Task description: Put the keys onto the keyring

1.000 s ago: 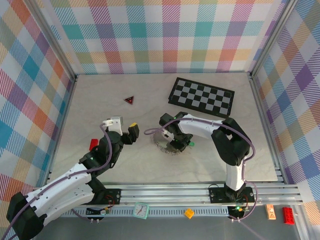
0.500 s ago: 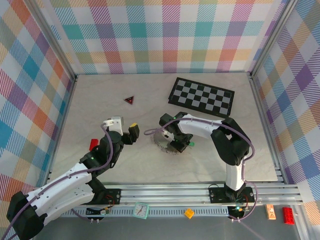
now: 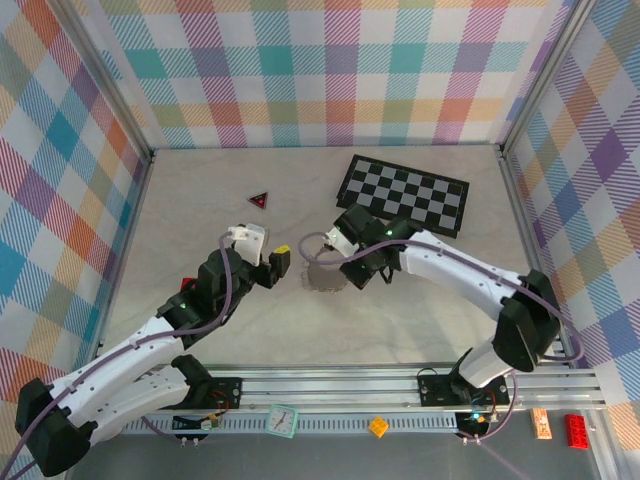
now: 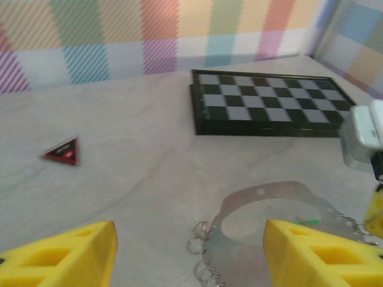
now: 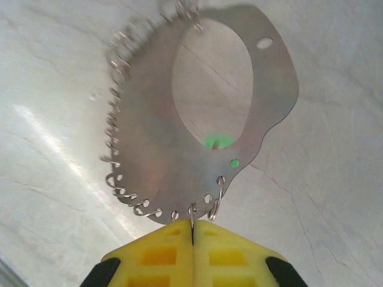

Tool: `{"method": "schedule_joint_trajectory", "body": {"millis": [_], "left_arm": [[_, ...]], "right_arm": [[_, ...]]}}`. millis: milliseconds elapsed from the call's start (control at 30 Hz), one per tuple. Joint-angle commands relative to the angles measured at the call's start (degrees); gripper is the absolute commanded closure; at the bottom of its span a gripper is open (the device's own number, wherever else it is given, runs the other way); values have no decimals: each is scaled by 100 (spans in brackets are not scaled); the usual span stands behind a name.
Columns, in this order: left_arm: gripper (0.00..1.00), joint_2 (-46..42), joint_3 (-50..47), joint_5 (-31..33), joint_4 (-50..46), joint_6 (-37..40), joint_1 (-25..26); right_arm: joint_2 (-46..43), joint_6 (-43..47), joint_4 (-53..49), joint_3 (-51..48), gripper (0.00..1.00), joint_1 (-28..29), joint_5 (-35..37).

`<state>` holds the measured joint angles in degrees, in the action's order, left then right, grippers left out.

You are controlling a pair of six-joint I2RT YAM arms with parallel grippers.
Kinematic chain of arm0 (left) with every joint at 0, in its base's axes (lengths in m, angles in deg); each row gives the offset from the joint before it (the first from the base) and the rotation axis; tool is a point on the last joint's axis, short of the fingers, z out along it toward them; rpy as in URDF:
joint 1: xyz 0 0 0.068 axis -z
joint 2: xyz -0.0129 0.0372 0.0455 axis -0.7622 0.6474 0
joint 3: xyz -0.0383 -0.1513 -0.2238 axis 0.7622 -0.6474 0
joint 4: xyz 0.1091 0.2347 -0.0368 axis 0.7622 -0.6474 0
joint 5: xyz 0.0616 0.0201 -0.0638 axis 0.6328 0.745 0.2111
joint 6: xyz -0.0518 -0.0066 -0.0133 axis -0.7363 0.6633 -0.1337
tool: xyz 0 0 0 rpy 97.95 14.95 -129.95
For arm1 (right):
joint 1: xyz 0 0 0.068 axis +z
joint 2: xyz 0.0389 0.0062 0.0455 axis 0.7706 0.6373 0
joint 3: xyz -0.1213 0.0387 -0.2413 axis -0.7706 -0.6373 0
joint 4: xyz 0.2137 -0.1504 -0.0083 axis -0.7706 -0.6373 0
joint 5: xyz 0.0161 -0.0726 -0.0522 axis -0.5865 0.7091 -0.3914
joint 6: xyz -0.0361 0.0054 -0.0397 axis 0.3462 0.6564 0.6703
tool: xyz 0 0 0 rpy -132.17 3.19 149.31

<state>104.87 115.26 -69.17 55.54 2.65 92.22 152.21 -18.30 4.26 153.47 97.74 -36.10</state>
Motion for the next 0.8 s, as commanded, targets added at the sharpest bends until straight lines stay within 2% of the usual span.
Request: {"method": "schedule_joint_trajectory", "body": {"millis": [0, 67, 167, 333, 500, 600, 667, 767], "left_arm": [[39, 48, 298, -933, -249, 906, -47], [41, 106, 426, -1255, -441, 1287, -47], [44, 243, 593, -1330, -702, 1635, -47], [53, 397, 866, -1886, -1111, 2107, -50], [56, 338, 729, -2445, -1073, 2682, -48], [64, 338, 554, -2719, -1071, 3268, -53], [64, 327, 468, -2722, -973, 3297, -51], [63, 299, 319, -3132, -770, 3259, -51]], "right_arm": [[-366, 379, 370, -178, 100, 39, -773], [-612, 531, 537, -244, 100, 39, -1139], [-873, 734, 750, -343, 100, 47, -1722], [-860, 733, 688, -216, 100, 48, -1943], [-913, 1047, 724, -205, 100, 48, -2329], [-1062, 1298, 839, -273, 100, 48, -2623], [-1180, 1446, 948, -368, 100, 48, -2779], [-1278, 1601, 1052, -433, 100, 57, -2901]]}}
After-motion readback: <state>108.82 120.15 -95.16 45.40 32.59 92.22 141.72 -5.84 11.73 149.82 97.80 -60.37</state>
